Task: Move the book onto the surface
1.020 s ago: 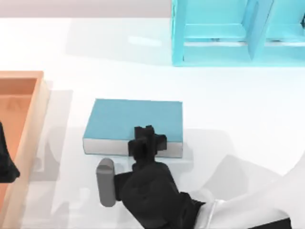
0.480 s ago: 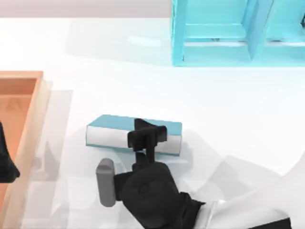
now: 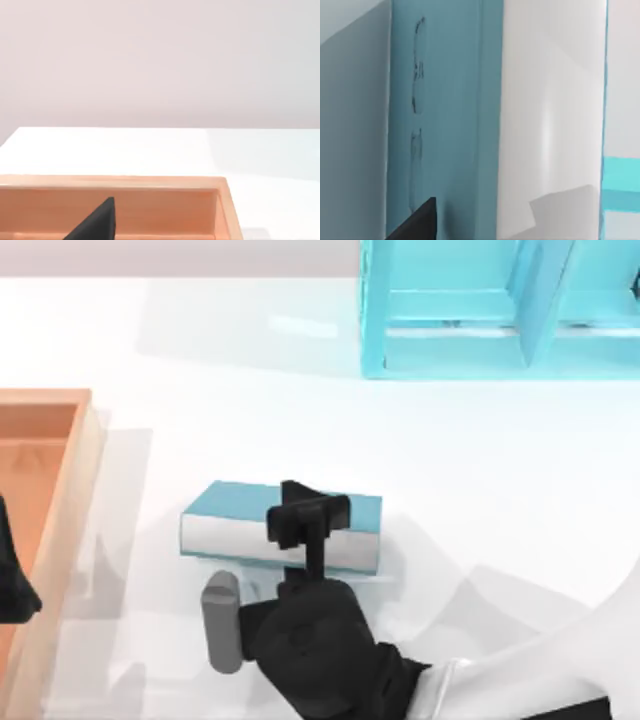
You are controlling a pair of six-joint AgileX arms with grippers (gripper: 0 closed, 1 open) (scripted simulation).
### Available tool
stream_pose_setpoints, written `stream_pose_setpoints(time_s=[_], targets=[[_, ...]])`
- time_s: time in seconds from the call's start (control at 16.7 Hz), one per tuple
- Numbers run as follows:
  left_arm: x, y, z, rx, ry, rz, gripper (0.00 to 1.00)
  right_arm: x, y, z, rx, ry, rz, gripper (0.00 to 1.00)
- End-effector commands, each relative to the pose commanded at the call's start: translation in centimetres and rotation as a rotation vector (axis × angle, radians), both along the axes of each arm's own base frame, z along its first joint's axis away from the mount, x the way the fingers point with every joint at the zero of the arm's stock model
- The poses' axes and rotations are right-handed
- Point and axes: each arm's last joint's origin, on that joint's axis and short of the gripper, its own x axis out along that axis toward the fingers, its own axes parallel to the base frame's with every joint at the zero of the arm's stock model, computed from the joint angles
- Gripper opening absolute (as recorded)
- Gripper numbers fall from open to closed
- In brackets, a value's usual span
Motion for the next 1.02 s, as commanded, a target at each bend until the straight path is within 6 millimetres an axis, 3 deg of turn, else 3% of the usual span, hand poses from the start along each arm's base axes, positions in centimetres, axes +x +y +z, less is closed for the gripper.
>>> stream_pose_setpoints(time_s=[0.24,0.54,0.78,1.02], targets=[[0.0,0.0,0.0,0.0,0.0,0.0,1.0,-2.1,0.6,-0.2,-0.006,0.021,0.004,1.0],[0.0,0.0,0.0,0.0,0.0,0.0,1.0,-8.9,1.0,-0.6,-0.058,0.052,0.002,1.0],[0.0,0.0,0.0,0.0,0.0,0.0,1.0,-13.6,0.3,0.4,-0.027,0.02,-0.005,1.0],[0.0,0.0,0.0,0.0,0.0,0.0,1.0,-15.0,0.1,1.0,0.0,0.0,0.0,1.0]])
